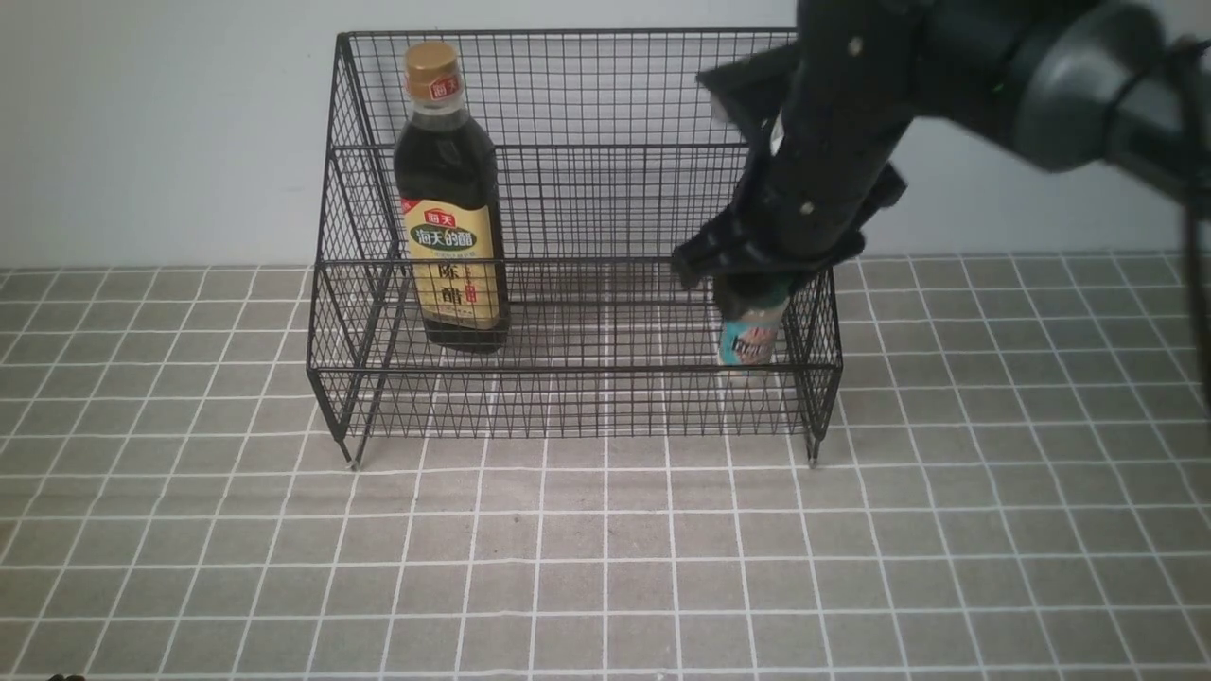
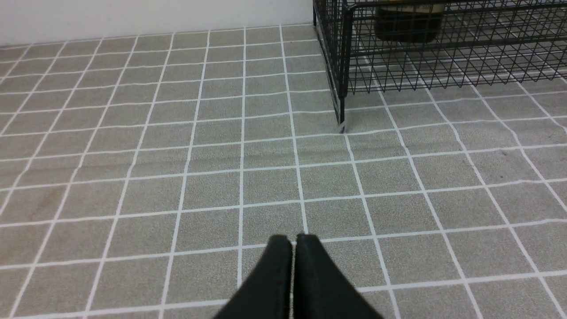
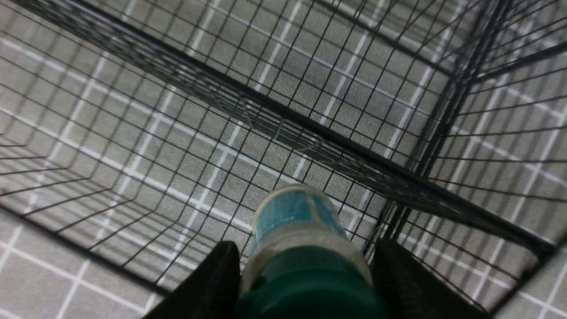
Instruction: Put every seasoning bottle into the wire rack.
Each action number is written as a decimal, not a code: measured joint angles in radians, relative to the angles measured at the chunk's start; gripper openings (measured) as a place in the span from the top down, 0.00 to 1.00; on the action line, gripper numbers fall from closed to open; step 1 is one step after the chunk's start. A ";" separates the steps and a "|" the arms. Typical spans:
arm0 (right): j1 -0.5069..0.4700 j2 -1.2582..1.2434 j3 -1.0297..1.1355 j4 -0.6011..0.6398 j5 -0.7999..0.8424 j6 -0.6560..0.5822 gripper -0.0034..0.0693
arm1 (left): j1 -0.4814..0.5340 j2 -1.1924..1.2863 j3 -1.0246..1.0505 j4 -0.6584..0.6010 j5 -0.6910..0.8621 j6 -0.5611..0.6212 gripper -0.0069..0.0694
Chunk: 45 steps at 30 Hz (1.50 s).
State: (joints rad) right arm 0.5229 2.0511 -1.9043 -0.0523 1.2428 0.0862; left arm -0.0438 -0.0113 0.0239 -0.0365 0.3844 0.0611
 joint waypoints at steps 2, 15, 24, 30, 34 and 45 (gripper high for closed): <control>0.000 0.023 -0.002 -0.002 -0.003 0.002 0.47 | 0.000 0.000 0.000 0.000 0.000 0.000 0.92; 0.000 0.072 -0.028 0.010 -0.005 0.002 0.32 | 0.000 0.000 0.000 0.000 0.000 0.000 0.92; 0.000 -0.007 -0.126 0.026 0.016 0.015 0.06 | 0.000 0.000 0.000 0.000 0.000 0.000 0.92; 0.000 -0.199 -0.127 0.017 0.015 0.023 0.28 | 0.000 0.000 0.000 0.000 0.000 0.000 0.92; 0.000 -0.372 -0.118 0.017 0.017 0.024 0.56 | 0.000 0.000 0.000 0.000 0.000 0.000 0.92; 0.000 -1.099 0.458 -0.001 -0.102 0.081 0.97 | 0.000 0.000 0.000 0.000 0.000 0.000 0.92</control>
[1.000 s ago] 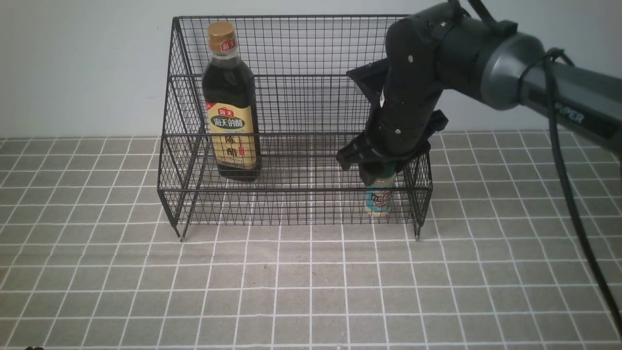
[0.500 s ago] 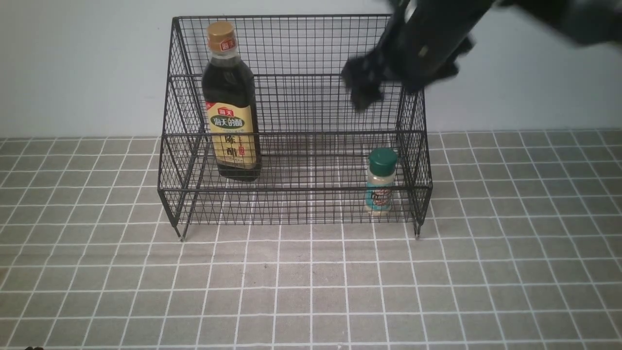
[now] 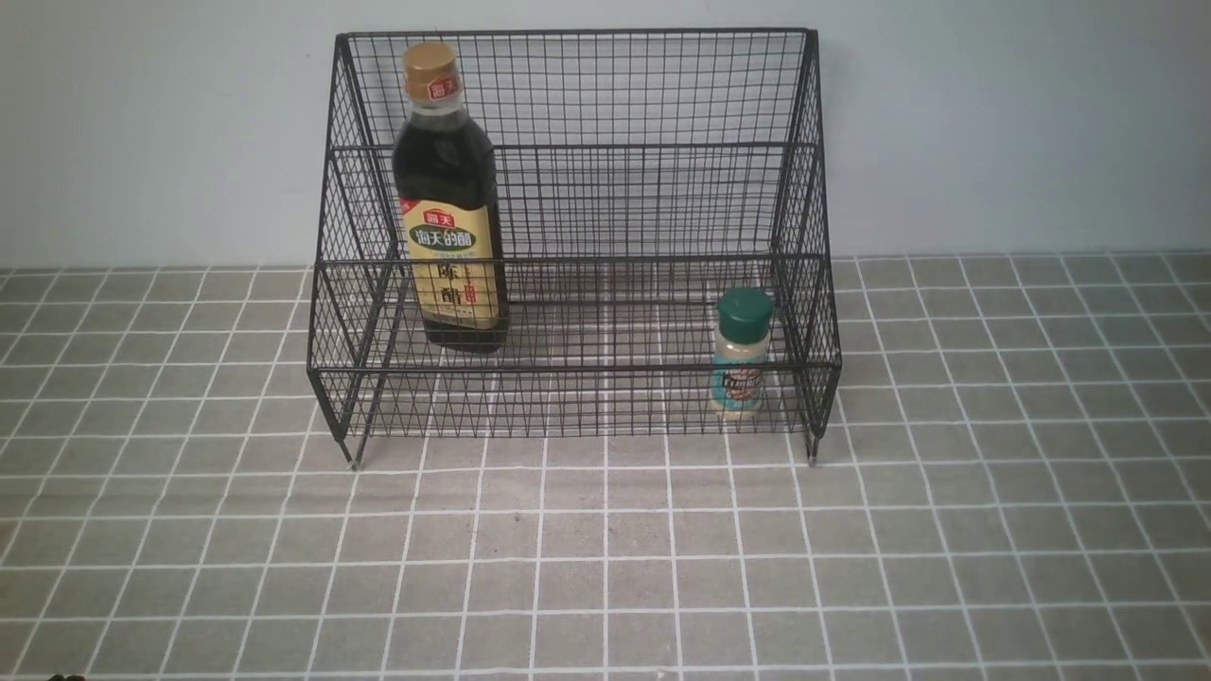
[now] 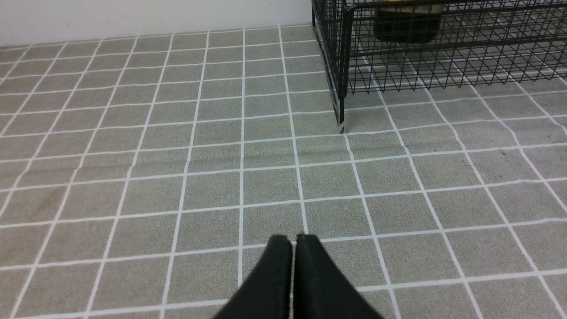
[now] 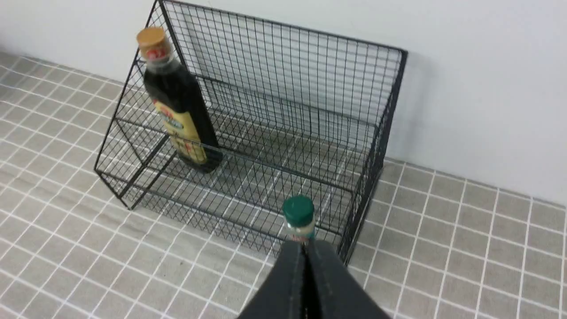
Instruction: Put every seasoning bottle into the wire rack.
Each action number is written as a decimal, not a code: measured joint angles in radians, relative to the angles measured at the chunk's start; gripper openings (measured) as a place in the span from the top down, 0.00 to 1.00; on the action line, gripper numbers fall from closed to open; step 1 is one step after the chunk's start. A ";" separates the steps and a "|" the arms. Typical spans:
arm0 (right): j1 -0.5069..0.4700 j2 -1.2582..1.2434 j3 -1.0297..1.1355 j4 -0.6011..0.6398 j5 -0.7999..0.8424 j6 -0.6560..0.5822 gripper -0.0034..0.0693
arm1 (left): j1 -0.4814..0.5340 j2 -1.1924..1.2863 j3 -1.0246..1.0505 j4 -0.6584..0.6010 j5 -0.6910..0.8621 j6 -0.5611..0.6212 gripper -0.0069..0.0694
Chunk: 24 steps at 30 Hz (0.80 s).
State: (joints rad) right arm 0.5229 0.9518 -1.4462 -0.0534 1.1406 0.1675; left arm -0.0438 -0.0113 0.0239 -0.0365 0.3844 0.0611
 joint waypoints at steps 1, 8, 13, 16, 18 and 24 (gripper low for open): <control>0.000 -0.074 0.096 -0.001 -0.061 0.000 0.97 | 0.000 0.000 0.000 0.000 0.000 0.000 0.92; 0.000 -0.523 0.666 -0.001 -0.522 0.006 0.97 | 0.000 0.000 0.000 0.000 0.000 0.000 0.92; 0.000 -0.705 0.910 0.007 -0.701 0.048 0.97 | 0.000 0.000 0.000 0.000 0.000 0.001 0.92; 0.000 -0.756 0.969 0.015 -0.769 0.055 0.97 | 0.000 0.000 0.000 0.000 0.000 0.001 0.92; 0.000 -0.777 0.989 0.015 -0.787 0.056 0.97 | 0.000 0.000 0.000 0.000 0.000 0.001 0.92; 0.000 -0.785 0.999 0.001 -0.793 0.052 0.97 | 0.000 0.000 0.000 0.000 0.000 0.001 0.92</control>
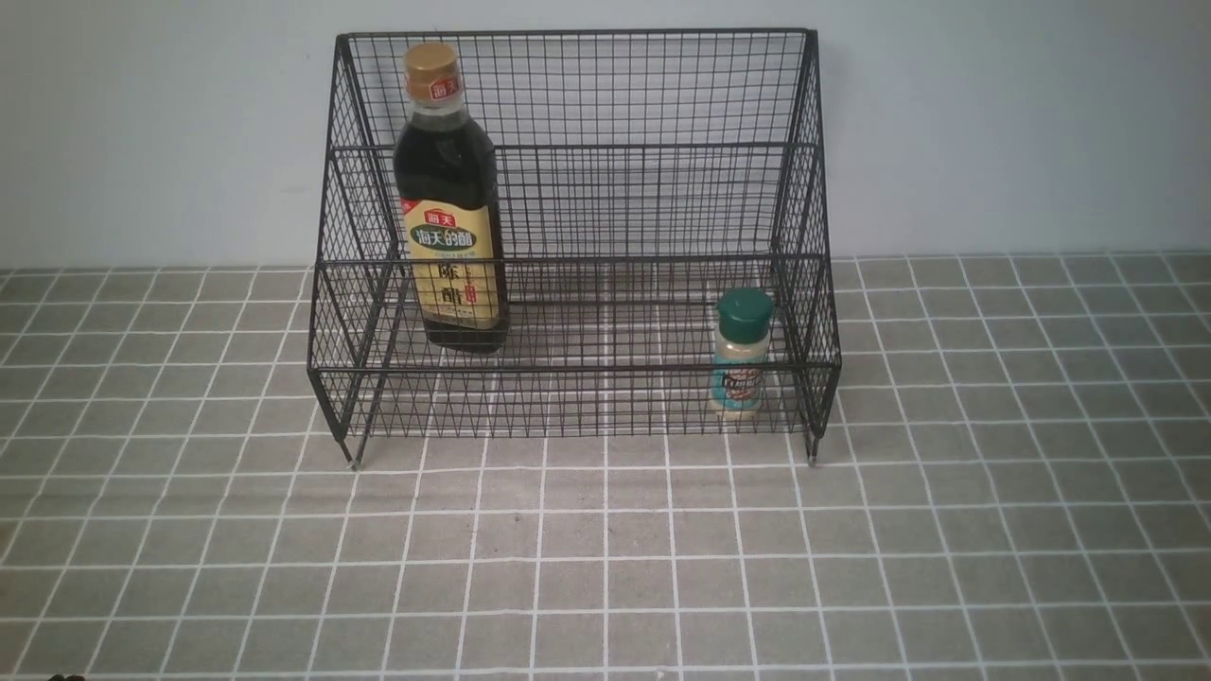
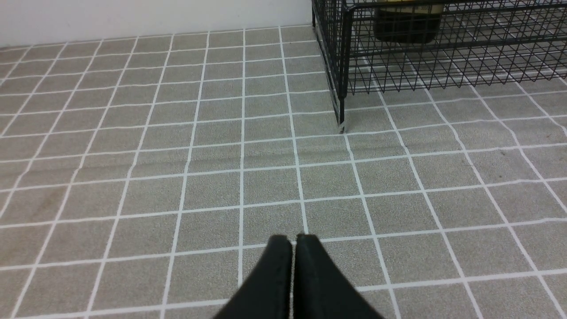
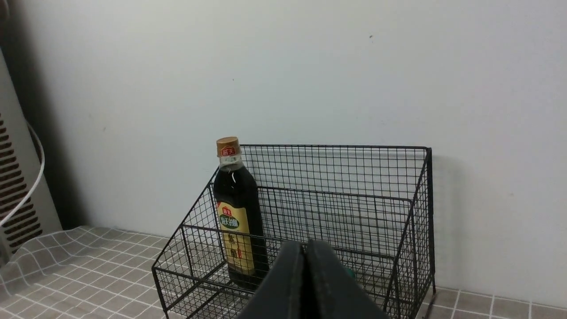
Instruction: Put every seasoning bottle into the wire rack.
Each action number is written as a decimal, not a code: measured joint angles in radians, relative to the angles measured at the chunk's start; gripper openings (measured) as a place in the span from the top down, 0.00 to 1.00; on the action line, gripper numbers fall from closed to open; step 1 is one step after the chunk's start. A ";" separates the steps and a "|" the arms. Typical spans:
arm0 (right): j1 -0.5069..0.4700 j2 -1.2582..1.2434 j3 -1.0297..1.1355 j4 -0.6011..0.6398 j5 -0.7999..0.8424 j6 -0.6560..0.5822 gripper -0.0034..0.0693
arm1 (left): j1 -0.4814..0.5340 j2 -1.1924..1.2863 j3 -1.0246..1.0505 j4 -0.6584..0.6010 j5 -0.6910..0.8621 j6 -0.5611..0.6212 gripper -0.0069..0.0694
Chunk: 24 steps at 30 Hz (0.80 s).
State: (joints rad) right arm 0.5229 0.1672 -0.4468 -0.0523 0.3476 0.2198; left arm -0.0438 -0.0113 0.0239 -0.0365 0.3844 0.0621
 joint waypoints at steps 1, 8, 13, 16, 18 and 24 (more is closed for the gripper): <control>0.000 0.000 0.001 -0.002 0.000 0.000 0.97 | 0.000 0.000 0.000 0.000 0.000 0.000 0.92; -0.004 -0.002 0.005 -0.040 0.000 -0.024 0.97 | 0.000 0.000 0.000 0.000 0.000 0.000 0.92; -0.187 -0.023 0.113 -0.084 -0.015 -0.026 0.97 | 0.000 0.000 0.000 0.000 0.000 0.000 0.92; -0.273 -0.025 0.179 -0.084 -0.015 -0.026 0.97 | 0.000 0.000 0.000 0.000 0.000 0.000 0.92; -0.367 -0.044 0.280 -0.084 -0.012 -0.026 0.97 | 0.000 0.000 0.000 0.000 0.000 0.000 0.92; -0.455 -0.161 0.468 -0.077 0.018 -0.022 0.97 | 0.000 0.000 0.000 -0.001 0.000 0.000 0.92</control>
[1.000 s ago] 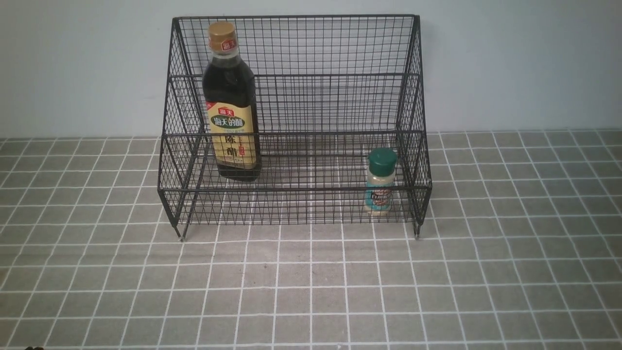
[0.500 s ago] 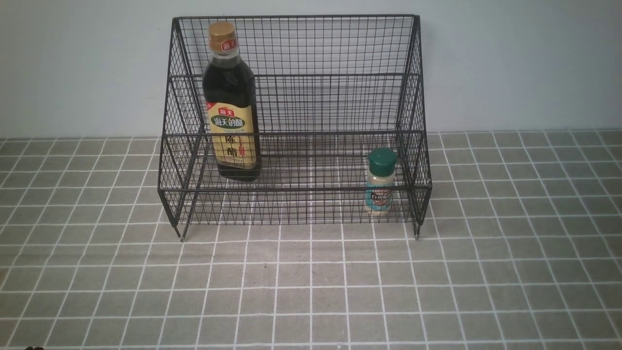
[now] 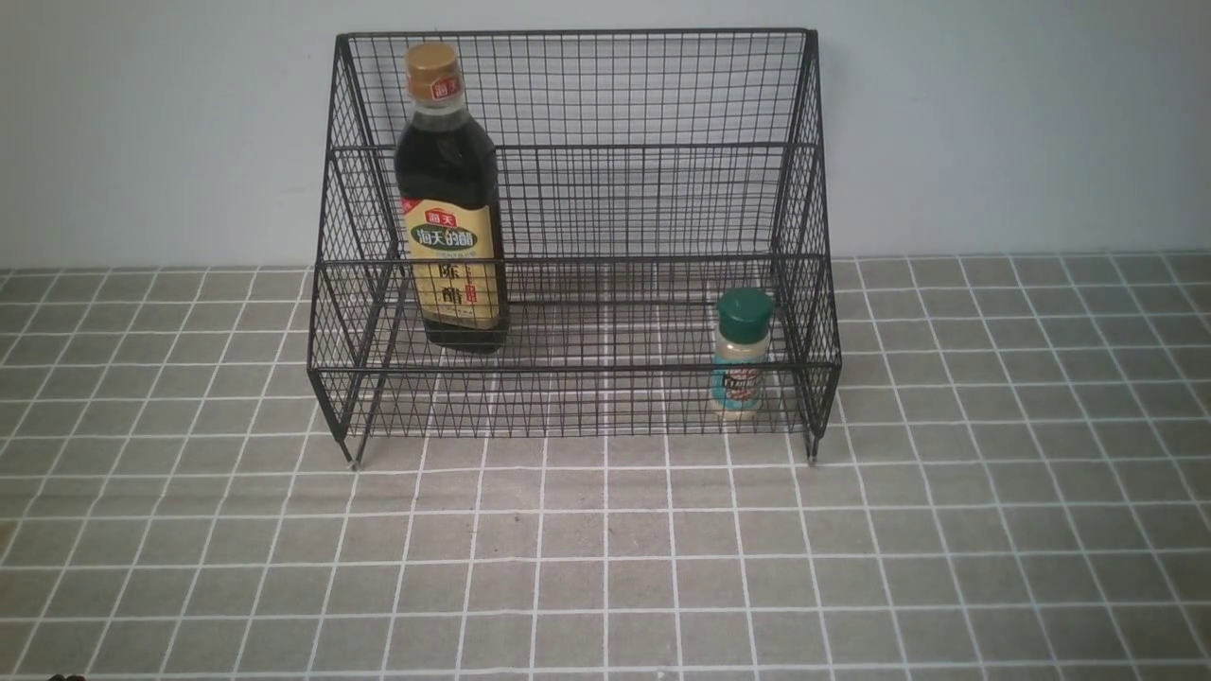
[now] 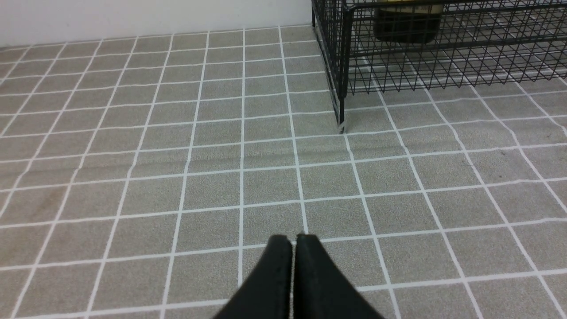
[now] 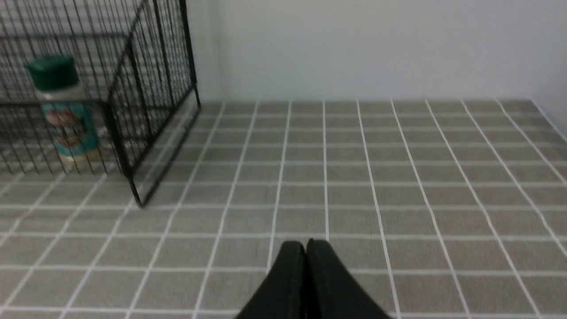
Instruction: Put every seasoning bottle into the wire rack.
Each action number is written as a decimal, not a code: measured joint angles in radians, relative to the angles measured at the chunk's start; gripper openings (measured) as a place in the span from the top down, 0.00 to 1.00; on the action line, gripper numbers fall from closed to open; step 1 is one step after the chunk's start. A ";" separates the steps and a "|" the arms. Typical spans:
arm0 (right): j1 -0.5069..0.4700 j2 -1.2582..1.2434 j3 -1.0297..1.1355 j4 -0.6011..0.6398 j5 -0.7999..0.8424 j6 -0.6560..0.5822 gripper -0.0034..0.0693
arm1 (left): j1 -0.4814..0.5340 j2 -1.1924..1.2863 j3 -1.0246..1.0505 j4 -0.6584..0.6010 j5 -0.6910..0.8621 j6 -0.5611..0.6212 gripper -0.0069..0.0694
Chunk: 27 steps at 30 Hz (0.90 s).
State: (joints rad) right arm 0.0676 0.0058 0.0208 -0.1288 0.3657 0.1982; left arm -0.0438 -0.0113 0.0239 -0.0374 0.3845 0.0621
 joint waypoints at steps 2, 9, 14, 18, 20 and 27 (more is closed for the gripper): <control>-0.001 -0.013 0.001 0.004 -0.002 0.001 0.97 | 0.000 0.000 0.000 0.000 -0.001 0.000 0.92; -0.001 -0.017 0.001 0.004 -0.001 0.000 0.97 | 0.000 0.000 0.000 0.000 -0.001 0.000 0.92; -0.001 -0.017 0.001 0.004 -0.001 0.000 0.97 | 0.000 0.000 0.000 0.000 -0.001 0.000 0.92; -0.001 -0.017 0.001 0.004 -0.001 0.000 0.97 | 0.000 0.000 0.000 0.000 -0.001 0.000 0.92; -0.001 -0.017 0.001 0.004 -0.001 0.000 0.97 | 0.000 0.000 0.000 0.000 -0.001 0.000 0.92; -0.001 -0.017 0.001 0.004 -0.001 0.000 0.97 | 0.000 0.000 0.000 0.000 -0.001 0.000 0.92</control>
State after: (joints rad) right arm 0.0669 -0.0113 0.0219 -0.1250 0.3650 0.1983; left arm -0.0438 -0.0113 0.0239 -0.0374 0.3835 0.0621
